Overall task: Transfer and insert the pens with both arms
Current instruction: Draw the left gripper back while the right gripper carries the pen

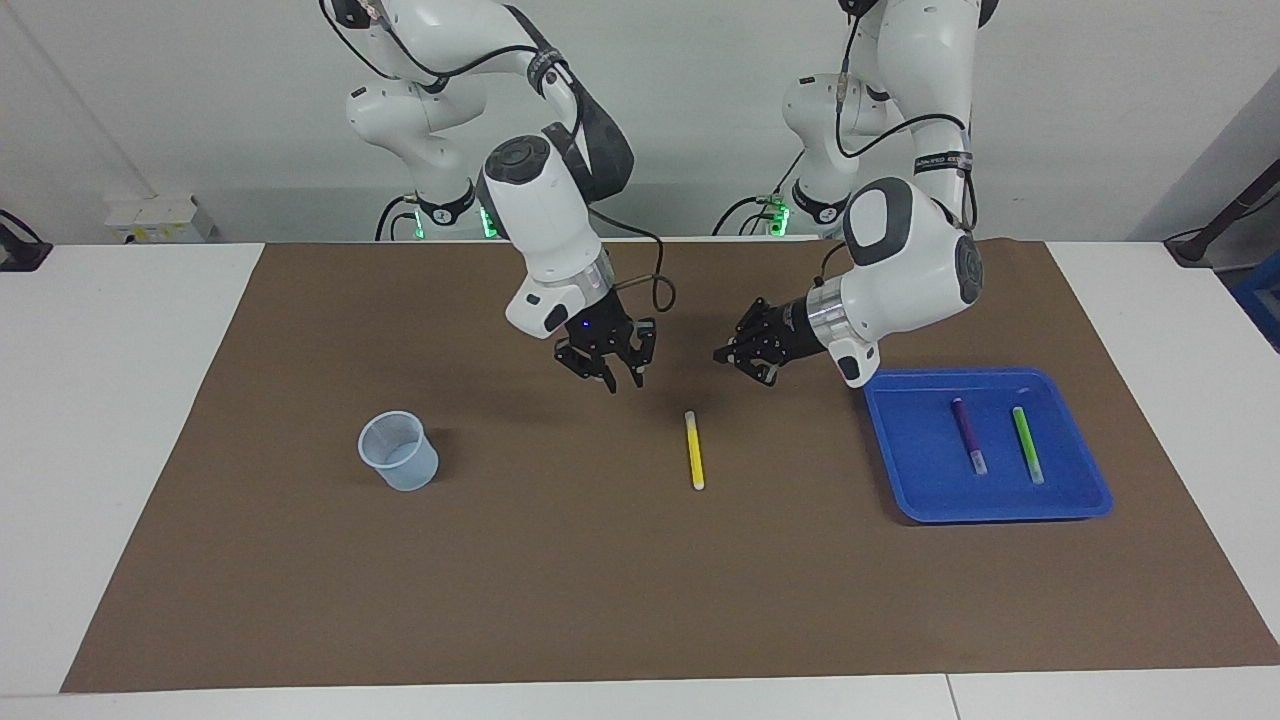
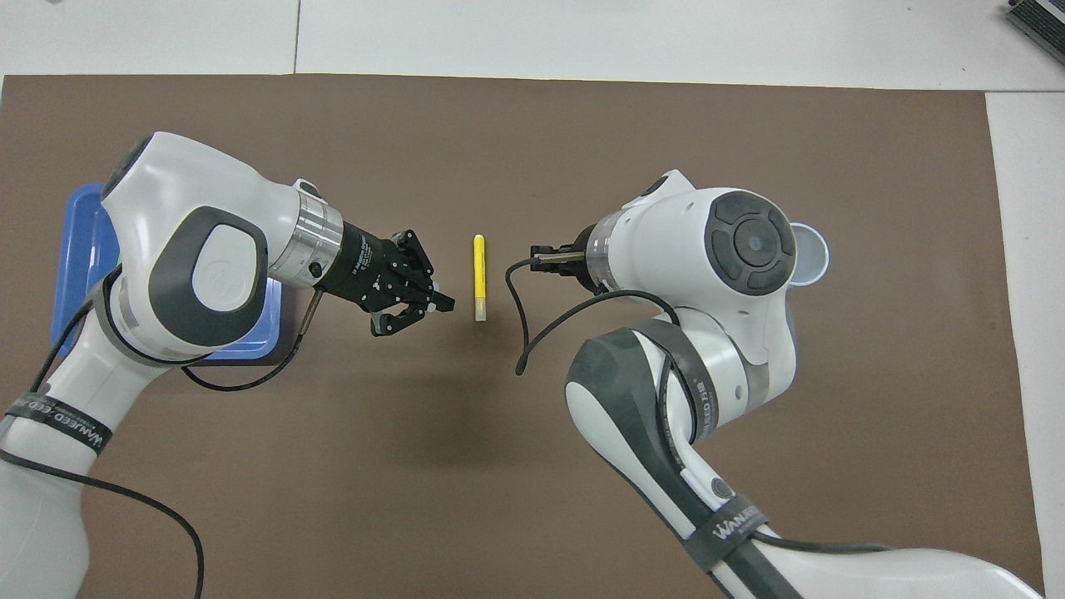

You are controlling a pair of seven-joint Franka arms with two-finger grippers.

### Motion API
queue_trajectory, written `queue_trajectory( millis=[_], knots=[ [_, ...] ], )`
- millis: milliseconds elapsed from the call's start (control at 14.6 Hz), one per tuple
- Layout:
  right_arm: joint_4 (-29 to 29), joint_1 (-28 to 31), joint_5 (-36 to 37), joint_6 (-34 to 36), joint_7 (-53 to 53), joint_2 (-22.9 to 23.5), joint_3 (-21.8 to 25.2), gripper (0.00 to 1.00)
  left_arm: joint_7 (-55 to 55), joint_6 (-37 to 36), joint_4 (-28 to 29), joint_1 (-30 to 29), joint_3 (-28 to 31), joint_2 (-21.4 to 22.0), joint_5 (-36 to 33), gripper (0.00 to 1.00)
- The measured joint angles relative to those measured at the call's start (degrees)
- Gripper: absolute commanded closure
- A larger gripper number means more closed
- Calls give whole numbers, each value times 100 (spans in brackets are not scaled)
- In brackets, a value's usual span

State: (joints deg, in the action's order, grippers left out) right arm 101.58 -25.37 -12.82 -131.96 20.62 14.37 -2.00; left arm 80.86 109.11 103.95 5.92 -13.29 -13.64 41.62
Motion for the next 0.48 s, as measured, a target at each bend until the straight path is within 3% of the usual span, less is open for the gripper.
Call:
queue_trajectory(
  millis=[137, 342, 478],
  knots=[
    [37, 135, 13, -181, 36, 230, 7, 63, -712, -25, 0, 1, -5, 43, -253, 100],
    [-70, 286, 12, -474, 452, 714, 9, 63, -1736, -185, -8, 8, -25, 217, -1822, 100],
    [-278, 285, 12, -474, 727, 808, -1, 63, -1969, -214, -8, 11, -23, 315, -2108, 100]
  ],
)
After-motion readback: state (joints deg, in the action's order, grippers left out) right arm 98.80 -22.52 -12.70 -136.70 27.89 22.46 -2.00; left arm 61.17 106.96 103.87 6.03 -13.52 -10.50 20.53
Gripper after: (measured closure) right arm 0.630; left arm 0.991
